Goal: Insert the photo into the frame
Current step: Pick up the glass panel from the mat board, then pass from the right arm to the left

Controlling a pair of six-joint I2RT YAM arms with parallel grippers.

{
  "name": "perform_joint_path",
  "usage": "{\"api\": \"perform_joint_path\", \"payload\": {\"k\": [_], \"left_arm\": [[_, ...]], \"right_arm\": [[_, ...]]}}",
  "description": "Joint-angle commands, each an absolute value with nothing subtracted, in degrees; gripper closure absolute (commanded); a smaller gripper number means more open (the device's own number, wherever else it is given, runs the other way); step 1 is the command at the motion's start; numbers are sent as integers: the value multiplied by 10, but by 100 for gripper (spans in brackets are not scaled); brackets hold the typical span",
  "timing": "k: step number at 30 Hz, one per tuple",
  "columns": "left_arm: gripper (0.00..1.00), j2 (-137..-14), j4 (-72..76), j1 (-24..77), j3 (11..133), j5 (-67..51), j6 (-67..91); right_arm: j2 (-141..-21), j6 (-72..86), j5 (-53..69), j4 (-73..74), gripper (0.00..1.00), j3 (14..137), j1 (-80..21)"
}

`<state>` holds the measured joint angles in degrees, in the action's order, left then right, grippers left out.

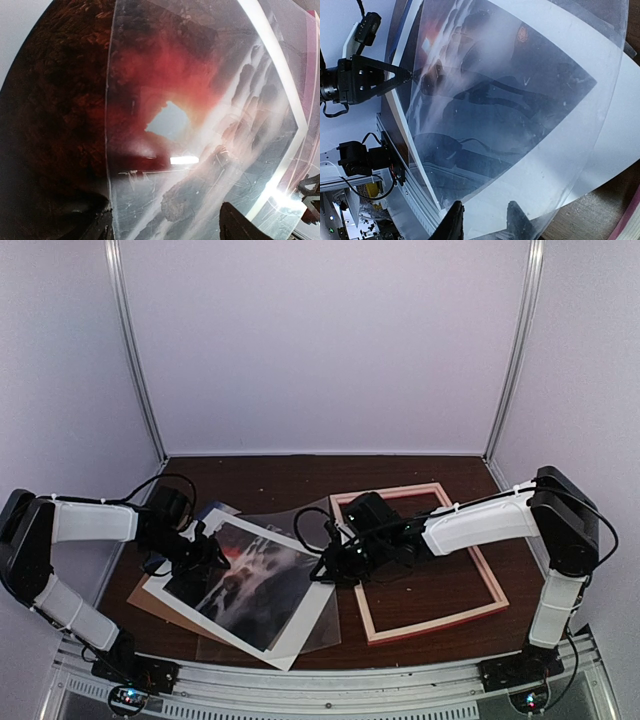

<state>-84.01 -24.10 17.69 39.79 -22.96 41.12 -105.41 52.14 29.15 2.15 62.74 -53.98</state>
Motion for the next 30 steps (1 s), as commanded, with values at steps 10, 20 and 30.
{"api": "perform_joint_path", "payload": {"k": [10,20,30], "left_arm": [[23,-858,-231,185,372,-229,412],[16,-800,-226,185,393,-223,385],[9,-726,-146,185,396,-262,359]], "right_arm": [[-1051,507,278,52,90,657,-533],[-995,462,298,87,100,668,-496],[-915,382,386,123,100,698,-441]]}}
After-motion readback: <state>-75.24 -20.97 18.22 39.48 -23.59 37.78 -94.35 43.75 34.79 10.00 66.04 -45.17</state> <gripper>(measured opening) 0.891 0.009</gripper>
